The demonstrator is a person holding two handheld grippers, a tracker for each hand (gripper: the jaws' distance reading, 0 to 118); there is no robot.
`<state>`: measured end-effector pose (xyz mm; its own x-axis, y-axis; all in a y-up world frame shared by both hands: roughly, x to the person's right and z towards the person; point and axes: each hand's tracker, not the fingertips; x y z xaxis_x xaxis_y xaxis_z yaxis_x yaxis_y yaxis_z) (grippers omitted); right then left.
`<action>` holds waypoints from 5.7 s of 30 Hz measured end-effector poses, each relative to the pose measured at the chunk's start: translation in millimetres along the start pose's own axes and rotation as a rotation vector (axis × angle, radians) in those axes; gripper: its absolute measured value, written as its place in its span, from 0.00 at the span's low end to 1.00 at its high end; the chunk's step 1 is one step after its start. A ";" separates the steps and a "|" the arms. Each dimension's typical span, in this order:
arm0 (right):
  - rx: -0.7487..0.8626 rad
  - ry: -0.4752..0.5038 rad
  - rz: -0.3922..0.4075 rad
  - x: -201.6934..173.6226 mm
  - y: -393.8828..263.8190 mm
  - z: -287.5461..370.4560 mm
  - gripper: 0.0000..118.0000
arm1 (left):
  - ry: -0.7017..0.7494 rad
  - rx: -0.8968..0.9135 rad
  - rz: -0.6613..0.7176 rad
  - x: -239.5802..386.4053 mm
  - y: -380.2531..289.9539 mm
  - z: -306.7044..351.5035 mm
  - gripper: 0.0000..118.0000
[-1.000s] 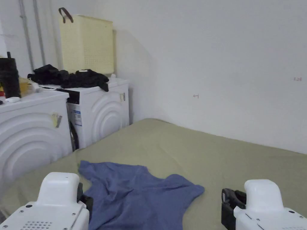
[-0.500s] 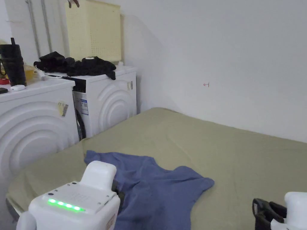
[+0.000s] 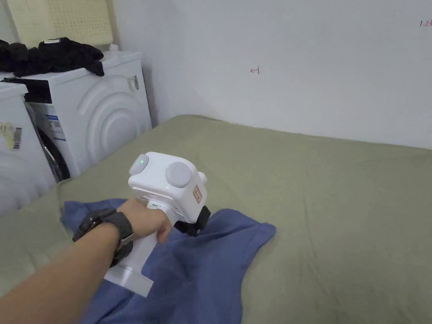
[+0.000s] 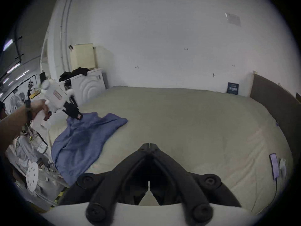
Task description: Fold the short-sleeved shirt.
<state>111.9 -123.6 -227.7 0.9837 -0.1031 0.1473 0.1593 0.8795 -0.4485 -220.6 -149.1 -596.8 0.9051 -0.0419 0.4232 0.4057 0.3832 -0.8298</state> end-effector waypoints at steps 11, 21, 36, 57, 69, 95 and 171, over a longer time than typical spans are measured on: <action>-0.089 -0.001 -0.041 19.8 -28.3 -25.4 0.02 | -0.094 -0.129 0.245 -23.1 4.1 -110.8 1.00; -0.141 0.025 -0.016 7.7 -47.4 -28.8 0.02 | -0.103 0.003 0.054 -4.4 -19.8 -104.1 0.04; -0.141 0.006 -0.096 28.2 -54.5 -9.4 0.02 | -0.232 0.172 -0.077 44.9 26.8 -30.4 0.04; -0.123 -0.195 -0.175 102.0 -77.6 84.9 0.02 | -0.817 0.082 -0.845 567.6 34.1 14.2 0.04; -0.111 -0.250 -0.214 124.2 -80.4 108.5 0.02 | -0.673 0.179 -0.746 501.2 -4.3 26.0 0.93; -0.037 -0.218 -0.128 113.6 -46.0 89.4 0.02 | -0.128 0.455 0.204 128.8 -214.9 88.5 0.00; 0.062 -0.128 -0.086 264.1 160.8 -54.6 0.06 | -0.525 0.579 0.146 83.4 62.4 94.4 0.00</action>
<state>401.9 -34.7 -309.1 0.9474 -0.1223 0.2958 0.2328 0.8974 -0.3747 -131.8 -41.6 -579.0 0.7072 0.4307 0.5606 0.0268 0.7760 -0.6301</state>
